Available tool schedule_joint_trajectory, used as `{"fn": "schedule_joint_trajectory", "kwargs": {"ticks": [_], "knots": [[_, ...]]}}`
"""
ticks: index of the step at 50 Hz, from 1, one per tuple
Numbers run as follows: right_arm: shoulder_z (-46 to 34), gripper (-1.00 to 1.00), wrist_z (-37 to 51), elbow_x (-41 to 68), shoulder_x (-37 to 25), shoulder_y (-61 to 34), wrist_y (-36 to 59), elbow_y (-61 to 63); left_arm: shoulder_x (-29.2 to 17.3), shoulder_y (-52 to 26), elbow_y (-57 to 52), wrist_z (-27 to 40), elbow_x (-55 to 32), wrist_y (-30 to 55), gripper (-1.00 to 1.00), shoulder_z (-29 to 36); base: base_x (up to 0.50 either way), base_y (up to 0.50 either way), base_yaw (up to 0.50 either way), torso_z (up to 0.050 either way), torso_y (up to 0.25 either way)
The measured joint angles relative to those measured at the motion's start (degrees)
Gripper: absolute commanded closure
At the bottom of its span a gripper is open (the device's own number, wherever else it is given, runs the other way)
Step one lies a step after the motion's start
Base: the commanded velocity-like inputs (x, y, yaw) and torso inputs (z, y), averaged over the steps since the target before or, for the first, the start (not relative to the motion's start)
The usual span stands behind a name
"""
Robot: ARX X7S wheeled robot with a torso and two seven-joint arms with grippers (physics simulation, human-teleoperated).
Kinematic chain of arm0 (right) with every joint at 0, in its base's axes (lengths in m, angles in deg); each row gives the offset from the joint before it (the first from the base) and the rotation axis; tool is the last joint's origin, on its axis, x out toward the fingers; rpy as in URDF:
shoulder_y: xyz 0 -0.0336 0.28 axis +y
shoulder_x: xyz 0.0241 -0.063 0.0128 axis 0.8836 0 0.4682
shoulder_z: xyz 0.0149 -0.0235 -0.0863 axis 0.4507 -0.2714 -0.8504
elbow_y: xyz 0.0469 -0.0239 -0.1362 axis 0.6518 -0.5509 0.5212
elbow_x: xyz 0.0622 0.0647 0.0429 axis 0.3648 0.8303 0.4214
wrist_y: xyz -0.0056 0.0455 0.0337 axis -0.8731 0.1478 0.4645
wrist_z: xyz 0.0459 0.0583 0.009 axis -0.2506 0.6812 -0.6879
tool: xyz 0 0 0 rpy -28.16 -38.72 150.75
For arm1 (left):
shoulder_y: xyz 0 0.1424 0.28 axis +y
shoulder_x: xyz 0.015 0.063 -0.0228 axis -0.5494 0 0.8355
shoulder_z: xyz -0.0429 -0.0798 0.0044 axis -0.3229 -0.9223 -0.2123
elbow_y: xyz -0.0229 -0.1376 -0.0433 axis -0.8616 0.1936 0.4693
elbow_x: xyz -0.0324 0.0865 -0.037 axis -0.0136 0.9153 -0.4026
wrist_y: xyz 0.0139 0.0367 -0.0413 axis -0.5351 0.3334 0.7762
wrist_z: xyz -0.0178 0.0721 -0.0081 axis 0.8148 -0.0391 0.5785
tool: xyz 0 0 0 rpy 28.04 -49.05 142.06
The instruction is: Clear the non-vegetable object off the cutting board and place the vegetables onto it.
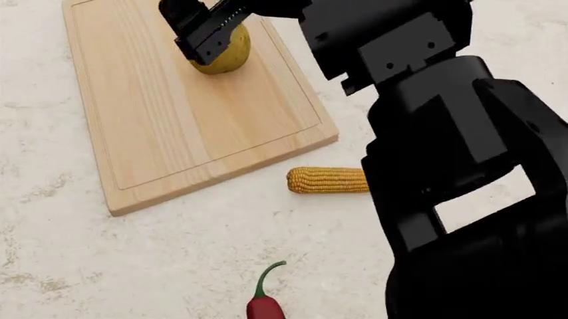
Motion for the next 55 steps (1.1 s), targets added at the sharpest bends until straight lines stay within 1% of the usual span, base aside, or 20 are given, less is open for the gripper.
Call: {"fn": "schedule_joint_trajectory", "kwargs": {"ticks": [5,10,15,21,31,50,51,55], "knots": [[-8.5,-1.0,1.2,9.7,0.2,-0.7,-3.0,-2.2,0.0,-0.1,0.4,0.0,0.0,-0.3,-1.0,0.1,0.0,0.0,0.0,0.0,0.0],[-15.6,-1.0,2.1,17.1,0.4,-0.8,-5.5,-3.9,-0.1,0.0,0.3,0.1,0.0,-0.4,-1.0,0.2,0.0,0.0,0.0,0.0,0.0],[-21.1,-1.0,2.6,22.4,0.5,-0.8,-7.6,-5.5,-0.1,0.1,0.6,0.1,0.0,-0.6,-1.0,0.3,0.0,0.0,0.0,0.0,0.0],[-25.7,-1.0,2.9,26.3,0.5,-0.3,-9.4,-6.7,-0.1,0.1,0.8,0.2,-0.1,-0.9,-1.0,0.3,0.0,0.0,0.0,0.0,0.0],[-29.9,-1.0,2.7,29.2,0.5,1.2,-12.2,-7.9,-0.2,0.4,0.9,0.3,-0.2,-1.1,-1.0,0.4,0.0,0.0,0.0,0.0,0.0],[-31.7,-1.0,2.7,30.3,0.5,4.1,-15.0,-9.5,-0.5,0.9,0.5,0.6,-0.5,-1.3,-1.0,0.6,0.0,0.0,0.0,0.0,0.0],[-31.7,1.0,2.7,30.3,0.5,4.3,-15.0,-9.5,-0.5,1.0,0.4,0.6,-0.6,-1.2,-1.0,0.6,0.0,0.0,0.0,0.0,0.0],[-31.3,1.0,3.0,30.4,0.5,4.5,-15.0,-9.7,-0.6,1.1,0.2,0.7,-0.7,-1.2,-1.0,0.5,0.0,0.0,0.0,0.0,0.0]]}}
